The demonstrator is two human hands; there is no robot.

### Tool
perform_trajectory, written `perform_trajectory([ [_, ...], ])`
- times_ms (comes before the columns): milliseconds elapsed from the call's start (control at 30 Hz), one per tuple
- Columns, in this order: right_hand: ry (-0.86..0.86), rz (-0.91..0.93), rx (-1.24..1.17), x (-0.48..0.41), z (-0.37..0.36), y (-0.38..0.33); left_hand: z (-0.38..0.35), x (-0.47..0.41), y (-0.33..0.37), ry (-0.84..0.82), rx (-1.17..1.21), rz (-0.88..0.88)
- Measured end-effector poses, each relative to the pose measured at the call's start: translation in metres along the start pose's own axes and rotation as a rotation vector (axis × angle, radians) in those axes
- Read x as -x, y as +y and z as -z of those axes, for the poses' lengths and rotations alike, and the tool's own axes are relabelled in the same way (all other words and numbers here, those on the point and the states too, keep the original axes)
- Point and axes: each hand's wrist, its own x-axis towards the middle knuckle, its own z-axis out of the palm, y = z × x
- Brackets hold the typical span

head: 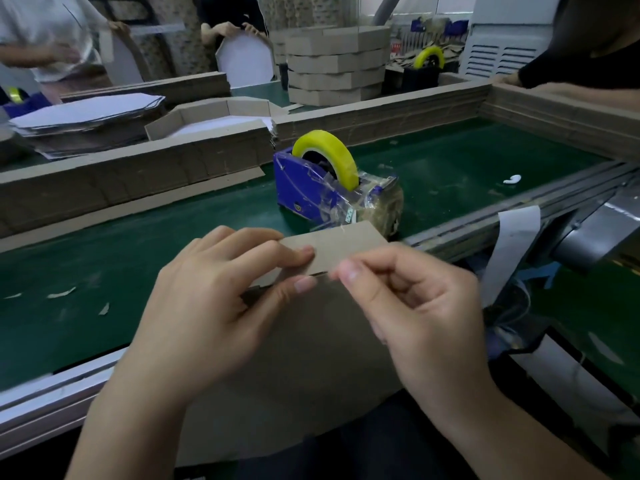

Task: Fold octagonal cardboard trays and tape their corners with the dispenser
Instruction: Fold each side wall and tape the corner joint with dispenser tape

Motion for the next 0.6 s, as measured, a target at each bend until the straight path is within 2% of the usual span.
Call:
perform_trajectory([
  [100, -0.007, -0.131, -0.12, 0.005, -0.009, 0.006, 0.001, 0.001, -0.001, -0.015, 0.026, -0.002],
  [267, 0.077, -0.283, -0.166, 0.01, -0.018, 0.014, 0.005, 0.004, -0.003, -0.071, 0.042, 0.003],
  [600, 0.124, -0.269, -0.167, 0.009, -0.02, 0.014, 0.009, 0.002, -0.002, -0.115, 0.106, 0.009],
])
